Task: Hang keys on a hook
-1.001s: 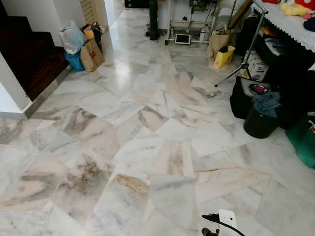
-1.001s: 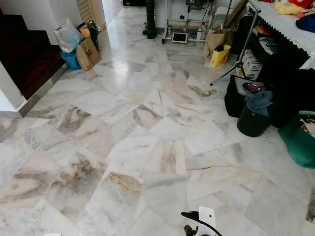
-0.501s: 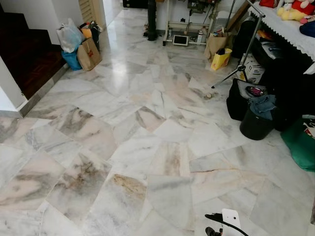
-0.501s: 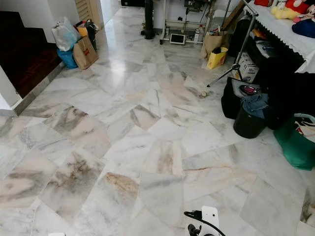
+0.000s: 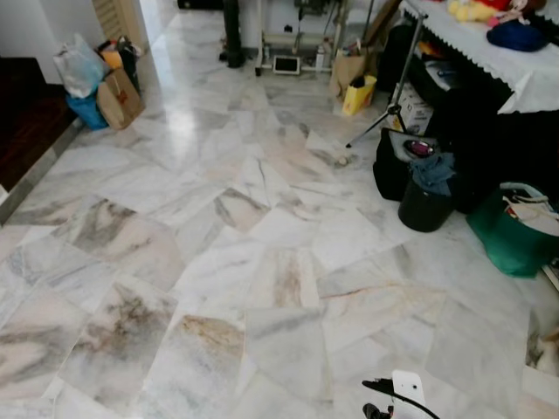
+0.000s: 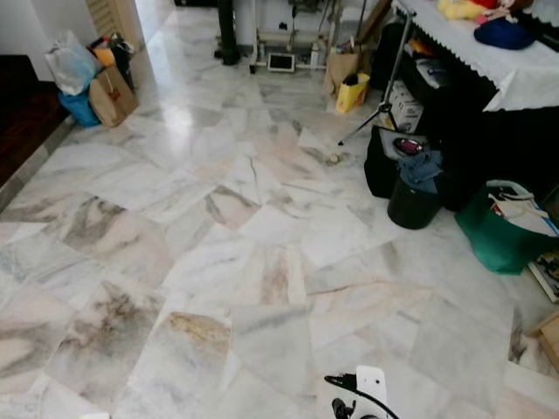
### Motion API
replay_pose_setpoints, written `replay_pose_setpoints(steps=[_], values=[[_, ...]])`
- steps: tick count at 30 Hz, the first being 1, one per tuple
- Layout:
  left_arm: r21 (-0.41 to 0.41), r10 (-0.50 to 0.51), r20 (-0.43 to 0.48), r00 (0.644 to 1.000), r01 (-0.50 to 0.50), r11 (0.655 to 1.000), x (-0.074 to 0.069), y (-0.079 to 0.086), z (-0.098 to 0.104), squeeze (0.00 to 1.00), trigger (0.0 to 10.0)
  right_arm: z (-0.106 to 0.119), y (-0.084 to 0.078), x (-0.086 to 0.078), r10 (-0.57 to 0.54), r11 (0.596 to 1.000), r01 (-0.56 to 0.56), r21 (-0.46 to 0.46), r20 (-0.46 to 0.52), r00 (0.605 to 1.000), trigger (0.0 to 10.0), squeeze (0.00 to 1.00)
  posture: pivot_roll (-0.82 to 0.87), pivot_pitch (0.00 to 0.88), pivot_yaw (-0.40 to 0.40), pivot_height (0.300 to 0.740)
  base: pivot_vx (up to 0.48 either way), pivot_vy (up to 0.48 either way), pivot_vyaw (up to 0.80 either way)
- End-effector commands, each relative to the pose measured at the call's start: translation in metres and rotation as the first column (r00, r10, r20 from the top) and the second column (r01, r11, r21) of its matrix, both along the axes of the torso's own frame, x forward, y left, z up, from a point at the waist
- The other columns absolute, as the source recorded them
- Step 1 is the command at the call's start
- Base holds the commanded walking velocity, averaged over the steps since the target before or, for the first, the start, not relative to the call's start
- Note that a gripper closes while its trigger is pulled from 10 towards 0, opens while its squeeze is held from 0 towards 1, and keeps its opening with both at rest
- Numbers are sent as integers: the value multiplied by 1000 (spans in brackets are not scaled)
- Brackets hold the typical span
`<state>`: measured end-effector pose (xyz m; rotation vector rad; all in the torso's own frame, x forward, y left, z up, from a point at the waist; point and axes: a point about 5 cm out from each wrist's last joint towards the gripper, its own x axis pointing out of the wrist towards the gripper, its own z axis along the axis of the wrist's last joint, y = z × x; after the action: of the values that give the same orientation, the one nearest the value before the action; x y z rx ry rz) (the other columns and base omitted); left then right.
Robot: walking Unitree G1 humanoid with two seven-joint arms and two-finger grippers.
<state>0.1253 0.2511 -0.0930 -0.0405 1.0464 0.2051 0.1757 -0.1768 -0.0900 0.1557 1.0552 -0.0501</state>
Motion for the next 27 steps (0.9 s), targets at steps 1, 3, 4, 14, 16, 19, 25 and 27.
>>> replay_pose_setpoints(steps=[1,3,4,14,16,19,25,27], values=[[-4,8,-6,1000,-8,1000,-5,0,-1,0,10000,0,0,0,12,1000,-12,-6,-6,1000,10000,0,12,0,-53,740,0,0,-800],[5,-8,-14,1000,8,1000,-5,0,-1,0,10000,0,0,0,16,1000,-16,-6,-7,1000,10000,0,10,0,-52,740,0,0,-800],[13,-19,-20,1000,19,1000,-5,1,-1,0,10000,0,0,-1,18,1000,-18,-6,-7,1000,10000,0,10,0,-52,740,0,0,-788],[45,-92,-33,995,94,995,-5,4,0,0,10000,-2,4,-3,-2,1000,2,6,-11,1000,10000,0,9,0,-35,740,0,-127,-794],[44,-85,-32,996,87,995,-5,5,0,0,10000,-2,4,-3,-4,1000,4,7,-13,1000,10000,0,8,0,-31,740,0,-182,-788],[48,-90,-36,995,92,995,-5,6,0,0,10000,-2,5,-3,-3,1000,3,10,-13,1000,10000,0,9,0,-29,740,0,0,-788],[49,-86,-35,996,88,995,-5,7,1,0,10000,-1,6,-2,-12,1000,12,14,-9,1000,10000,0,8,0,-31,740,0,0,-788],[50,-86,-34,996,88,995,-5,7,1,0,10000,-1,6,-2,-14,1000,14,14,-9,1000,10000,0,8,0,-31,740,0,0,-788]])
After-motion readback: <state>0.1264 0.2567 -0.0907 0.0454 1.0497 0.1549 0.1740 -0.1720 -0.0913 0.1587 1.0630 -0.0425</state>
